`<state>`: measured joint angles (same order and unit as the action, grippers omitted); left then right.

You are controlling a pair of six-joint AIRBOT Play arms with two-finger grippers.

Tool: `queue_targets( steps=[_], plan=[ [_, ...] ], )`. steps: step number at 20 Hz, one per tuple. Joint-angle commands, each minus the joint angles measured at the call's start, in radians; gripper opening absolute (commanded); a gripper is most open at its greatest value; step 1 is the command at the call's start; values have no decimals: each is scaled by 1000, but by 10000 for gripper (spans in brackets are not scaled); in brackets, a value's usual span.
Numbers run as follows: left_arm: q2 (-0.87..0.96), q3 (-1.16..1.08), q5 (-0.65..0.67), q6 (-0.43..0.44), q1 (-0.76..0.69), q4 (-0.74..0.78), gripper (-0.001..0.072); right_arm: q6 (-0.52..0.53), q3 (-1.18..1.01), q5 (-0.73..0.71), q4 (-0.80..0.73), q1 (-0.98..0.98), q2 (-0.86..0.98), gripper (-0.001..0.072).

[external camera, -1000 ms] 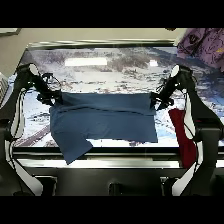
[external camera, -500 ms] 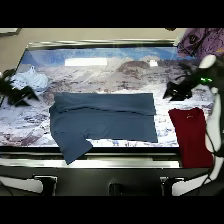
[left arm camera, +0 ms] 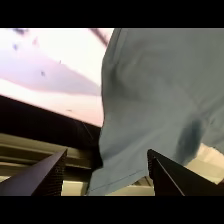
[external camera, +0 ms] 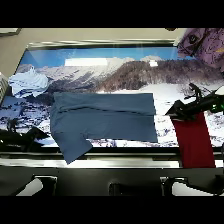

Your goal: Fold the clothes and pants, and hang the long-sleeved shirts on hangers.

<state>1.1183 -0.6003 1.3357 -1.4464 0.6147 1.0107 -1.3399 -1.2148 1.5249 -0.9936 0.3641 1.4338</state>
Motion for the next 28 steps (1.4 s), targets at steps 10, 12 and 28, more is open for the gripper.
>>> queue_targets(
  steps=[10, 12, 28],
  plan=[
    [41, 176, -171, 32, -200, -135, 578, 11, 60, -43, 32, 6, -25, 430],
    [76, 176, -180, 33, -237, -148, 578, 12, 60, -42, 32, 6, -25, 430],
    [91, 174, -131, 34, -260, -148, 20, 84, 451, -210, 65, 4, -24, 542]
  ],
)
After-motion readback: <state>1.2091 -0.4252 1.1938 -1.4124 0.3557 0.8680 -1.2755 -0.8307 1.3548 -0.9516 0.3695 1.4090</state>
